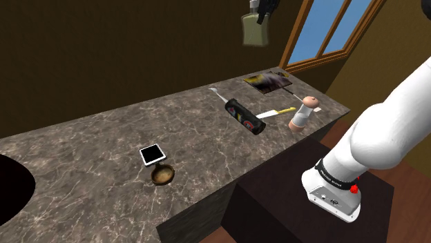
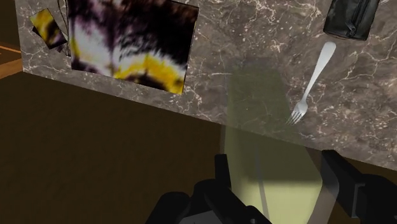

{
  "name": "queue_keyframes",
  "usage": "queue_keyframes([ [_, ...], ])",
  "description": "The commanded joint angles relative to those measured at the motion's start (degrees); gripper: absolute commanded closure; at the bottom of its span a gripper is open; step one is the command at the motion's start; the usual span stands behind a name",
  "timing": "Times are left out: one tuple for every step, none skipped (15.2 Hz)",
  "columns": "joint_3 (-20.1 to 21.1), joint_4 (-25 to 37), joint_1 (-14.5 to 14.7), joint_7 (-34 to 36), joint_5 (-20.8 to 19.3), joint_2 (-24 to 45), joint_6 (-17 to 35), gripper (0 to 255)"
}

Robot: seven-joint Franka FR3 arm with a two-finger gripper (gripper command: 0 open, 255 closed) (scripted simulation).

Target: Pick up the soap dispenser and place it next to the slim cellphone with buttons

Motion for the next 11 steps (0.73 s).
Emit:
queue_keyframes([
  [1.45,-1.23,1.16,2.87,-0.92,-1.43,-0.20,255],
  [2.26,-1.81,1.79,4.37,-1.31,-1.96,-0.21,255],
  [3.08,-2.32,2.40,5.86,-1.65,-2.43,-0.24,255],
  [3.91,-2.75,2.99,7.33,-1.97,-2.83,-0.30,255],
  [4.74,-3.12,3.57,8.80,-2.25,-3.16,-0.36,255],
  [5.58,-3.42,4.14,10.25,-2.50,-3.44,-0.45,255],
  [6.41,-3.64,4.72,11.69,-2.73,-3.65,-0.55,255],
  [7.24,-3.80,5.29,13.12,-2.93,-3.80,-0.66,255],
  [8.06,-3.89,5.86,14.54,-3.11,-3.88,-0.79,255],
  [8.87,-3.91,6.44,15.96,-3.28,-3.91,-0.93,255],
  [9.69,-3.86,7.00,17.36,-3.43,-3.88,-1.08,255],
])
